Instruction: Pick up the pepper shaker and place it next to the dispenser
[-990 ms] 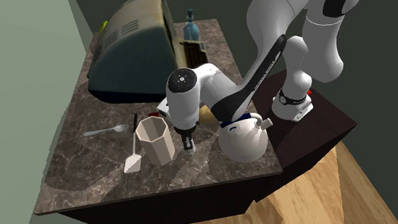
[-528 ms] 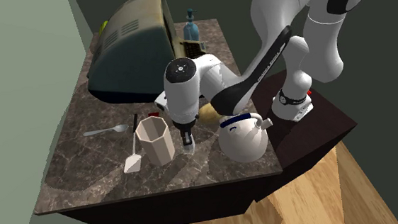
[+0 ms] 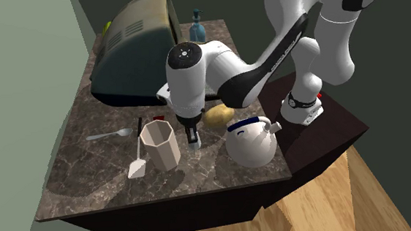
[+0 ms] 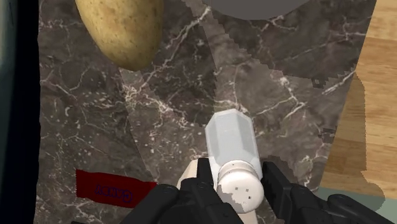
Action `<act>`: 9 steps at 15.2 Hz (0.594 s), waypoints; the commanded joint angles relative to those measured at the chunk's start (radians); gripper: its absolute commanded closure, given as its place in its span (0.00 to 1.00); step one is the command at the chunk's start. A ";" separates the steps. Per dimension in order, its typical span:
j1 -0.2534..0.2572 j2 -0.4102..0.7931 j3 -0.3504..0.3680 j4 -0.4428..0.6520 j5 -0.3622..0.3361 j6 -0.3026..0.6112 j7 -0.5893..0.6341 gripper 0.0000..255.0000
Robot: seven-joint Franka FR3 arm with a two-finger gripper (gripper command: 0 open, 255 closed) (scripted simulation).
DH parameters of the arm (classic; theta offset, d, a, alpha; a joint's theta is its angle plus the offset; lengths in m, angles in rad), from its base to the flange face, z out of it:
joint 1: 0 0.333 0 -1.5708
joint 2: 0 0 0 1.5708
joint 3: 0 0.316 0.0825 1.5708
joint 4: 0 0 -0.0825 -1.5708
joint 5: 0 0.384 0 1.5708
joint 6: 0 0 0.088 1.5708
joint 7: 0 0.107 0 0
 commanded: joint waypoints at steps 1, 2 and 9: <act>0.000 -0.006 0.000 0.021 0.002 -0.027 -0.004 1.00; 0.000 -0.010 0.001 0.030 0.003 -0.039 -0.005 1.00; 0.001 -0.030 0.002 0.099 0.009 -0.128 -0.017 1.00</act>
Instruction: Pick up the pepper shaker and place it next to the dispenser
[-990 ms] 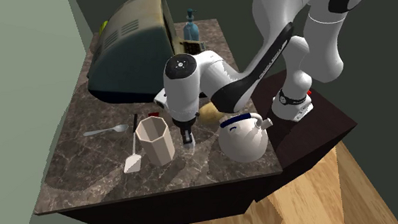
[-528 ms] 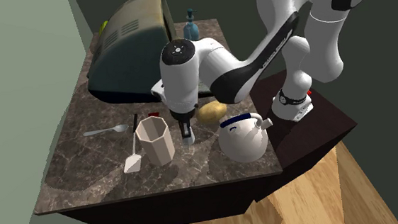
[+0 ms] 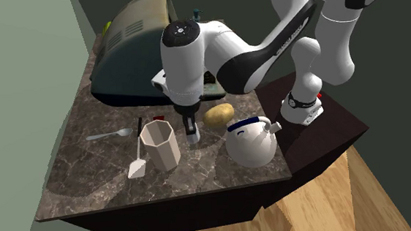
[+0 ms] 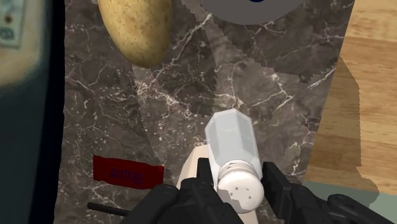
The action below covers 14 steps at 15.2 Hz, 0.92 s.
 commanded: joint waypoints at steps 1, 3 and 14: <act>0.001 -0.005 0.001 0.019 0.001 -0.025 -0.002 1.00; 0.001 -0.009 0.001 0.042 0.003 -0.051 -0.005 1.00; 0.003 -0.013 0.002 0.184 0.007 -0.196 -0.022 1.00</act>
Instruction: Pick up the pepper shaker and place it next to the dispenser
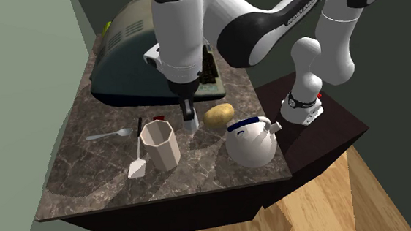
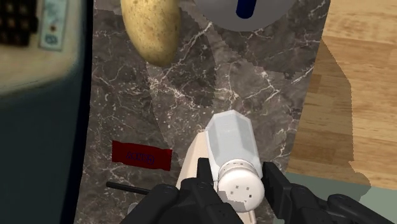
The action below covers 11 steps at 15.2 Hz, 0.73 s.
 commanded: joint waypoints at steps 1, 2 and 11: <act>0.000 0.002 0.000 0.029 0.001 -0.027 -0.004 1.00; 0.000 0.003 0.000 0.044 0.001 -0.041 -0.006 1.00; 0.002 0.027 0.001 0.197 0.001 -0.169 -0.019 1.00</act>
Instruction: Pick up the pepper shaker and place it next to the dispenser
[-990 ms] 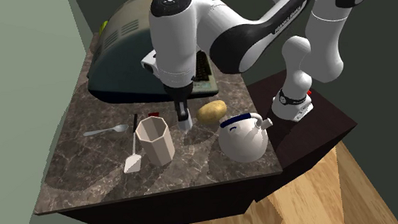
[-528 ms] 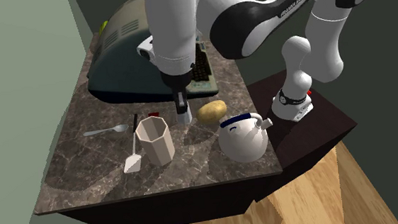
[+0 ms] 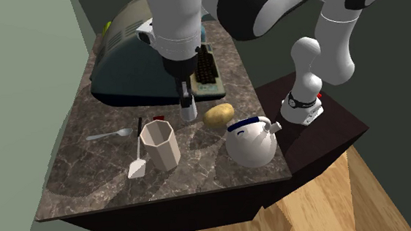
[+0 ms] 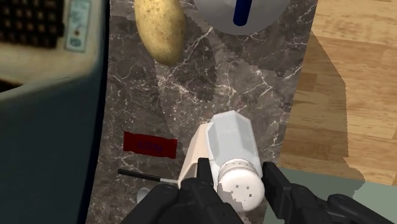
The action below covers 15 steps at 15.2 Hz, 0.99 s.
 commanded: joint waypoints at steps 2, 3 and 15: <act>0.000 0.014 0.000 0.059 -0.001 -0.045 -0.006 1.00; 0.001 0.018 0.000 0.079 -0.001 -0.060 -0.007 1.00; -0.060 -0.139 -0.050 -0.052 0.005 -0.073 -0.119 1.00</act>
